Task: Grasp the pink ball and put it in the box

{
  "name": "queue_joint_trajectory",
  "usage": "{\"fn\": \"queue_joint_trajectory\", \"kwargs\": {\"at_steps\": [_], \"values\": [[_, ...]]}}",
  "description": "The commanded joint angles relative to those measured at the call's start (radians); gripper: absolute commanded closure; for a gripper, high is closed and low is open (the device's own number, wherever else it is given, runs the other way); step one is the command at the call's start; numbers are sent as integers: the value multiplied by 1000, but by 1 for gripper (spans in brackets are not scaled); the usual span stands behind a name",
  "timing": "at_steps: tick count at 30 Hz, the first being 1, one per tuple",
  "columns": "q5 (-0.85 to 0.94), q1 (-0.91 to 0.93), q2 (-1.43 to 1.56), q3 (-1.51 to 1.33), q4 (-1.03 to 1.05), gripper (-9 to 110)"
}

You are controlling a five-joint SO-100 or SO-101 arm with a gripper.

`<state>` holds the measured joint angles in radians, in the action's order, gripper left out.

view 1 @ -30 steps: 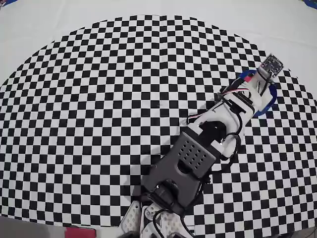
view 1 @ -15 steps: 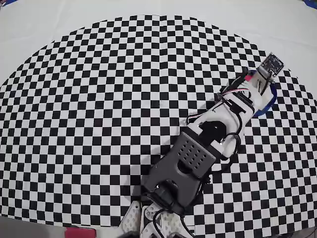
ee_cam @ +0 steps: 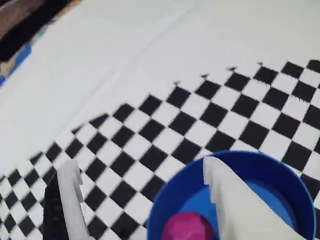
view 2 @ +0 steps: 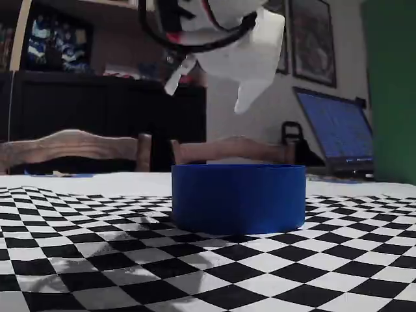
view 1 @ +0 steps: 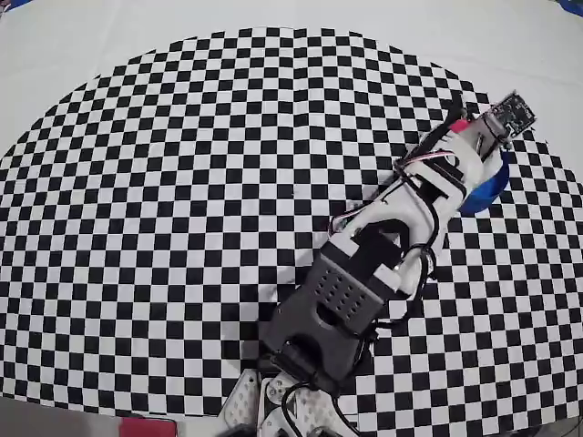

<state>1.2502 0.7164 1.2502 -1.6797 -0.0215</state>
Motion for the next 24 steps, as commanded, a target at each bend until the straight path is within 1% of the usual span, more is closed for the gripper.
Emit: {"fn": "queue_joint_trajectory", "kwargs": {"at_steps": [1,2,6,8,14,20,24], "values": [[-146,-28,126,5,-9,74],[-201,-37,147,3,-9,74],[-408,-80,239,-18,-9,96],[-508,-98,288,-40,-9,101],[-775,-170,480,-166,15,101],[-945,-279,752,-364,91,101],[-1023,-364,951,-492,209,101]]}}
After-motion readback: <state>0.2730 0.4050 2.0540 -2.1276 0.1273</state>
